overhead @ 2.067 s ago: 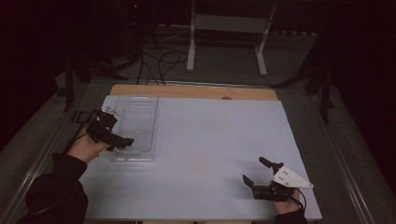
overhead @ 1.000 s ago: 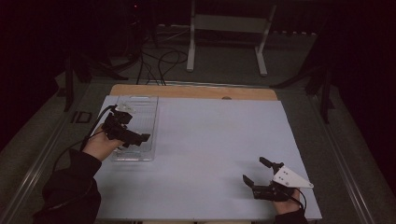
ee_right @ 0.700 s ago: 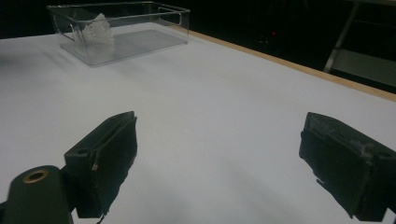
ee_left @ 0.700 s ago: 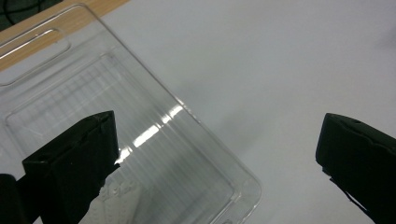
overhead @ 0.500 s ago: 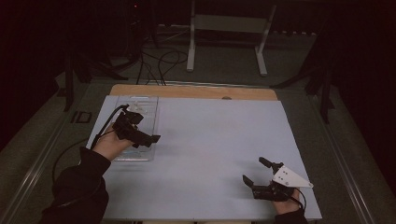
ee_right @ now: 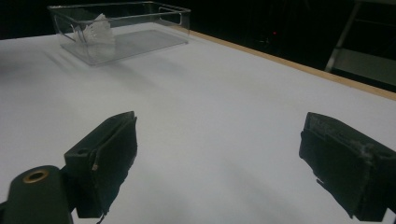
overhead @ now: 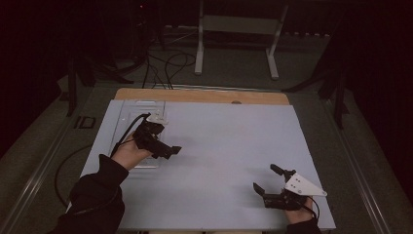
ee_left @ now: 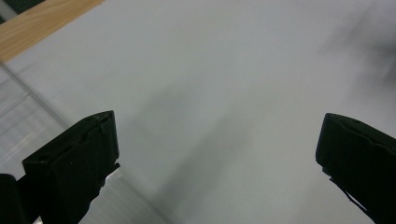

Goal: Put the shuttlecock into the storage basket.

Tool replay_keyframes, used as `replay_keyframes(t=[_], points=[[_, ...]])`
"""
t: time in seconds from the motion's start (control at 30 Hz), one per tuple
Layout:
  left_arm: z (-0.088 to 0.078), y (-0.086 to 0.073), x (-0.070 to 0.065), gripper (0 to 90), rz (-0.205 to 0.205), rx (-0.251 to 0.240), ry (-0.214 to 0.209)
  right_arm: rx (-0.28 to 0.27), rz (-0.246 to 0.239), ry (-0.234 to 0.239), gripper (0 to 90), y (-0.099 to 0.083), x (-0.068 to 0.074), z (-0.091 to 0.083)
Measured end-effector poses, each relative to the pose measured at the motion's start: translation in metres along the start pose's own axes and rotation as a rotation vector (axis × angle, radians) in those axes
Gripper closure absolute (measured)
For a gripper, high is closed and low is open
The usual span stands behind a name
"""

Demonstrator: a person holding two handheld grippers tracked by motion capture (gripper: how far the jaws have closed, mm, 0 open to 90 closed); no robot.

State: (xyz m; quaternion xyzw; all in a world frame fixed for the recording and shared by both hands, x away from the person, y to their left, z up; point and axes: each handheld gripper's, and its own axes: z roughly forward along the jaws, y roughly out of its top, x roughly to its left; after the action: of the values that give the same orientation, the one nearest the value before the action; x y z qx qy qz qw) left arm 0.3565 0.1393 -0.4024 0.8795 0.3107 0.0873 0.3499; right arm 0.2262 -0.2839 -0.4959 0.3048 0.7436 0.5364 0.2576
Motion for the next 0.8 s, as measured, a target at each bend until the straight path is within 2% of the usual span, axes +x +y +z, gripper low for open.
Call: replay_keyframes(t=[0.23,0.33,0.37,0.57,0.63,0.73,0.8], points=[[0.008,0.007,-0.011,0.0,0.035,-0.018,-0.018,0.002,-0.005,0.003,11.1,0.0,0.0,0.0],[0.01,0.009,-0.013,0.0,0.037,-0.028,-0.014,0.004,-0.001,0.002,11.1,0.0,0.001,0.0],[0.013,0.01,-0.016,0.0,0.036,-0.041,-0.024,0.003,-0.004,0.004,11.1,0.0,0.0,0.0],[0.018,0.013,-0.023,0.0,0.053,-0.049,-0.045,0.001,-0.004,0.005,11.1,0.0,0.0,0.0],[0.023,0.013,-0.027,0.0,0.062,-0.107,-0.104,0.002,-0.004,0.005,11.1,0.0,0.0,0.0],[0.026,0.01,-0.031,0.0,0.077,-0.136,-0.123,0.001,-0.005,0.004,11.1,0.001,0.0,-0.001],[0.03,0.009,-0.034,0.0,0.087,-0.136,-0.144,0.001,-0.005,0.005,11.1,0.0,0.0,-0.001]])
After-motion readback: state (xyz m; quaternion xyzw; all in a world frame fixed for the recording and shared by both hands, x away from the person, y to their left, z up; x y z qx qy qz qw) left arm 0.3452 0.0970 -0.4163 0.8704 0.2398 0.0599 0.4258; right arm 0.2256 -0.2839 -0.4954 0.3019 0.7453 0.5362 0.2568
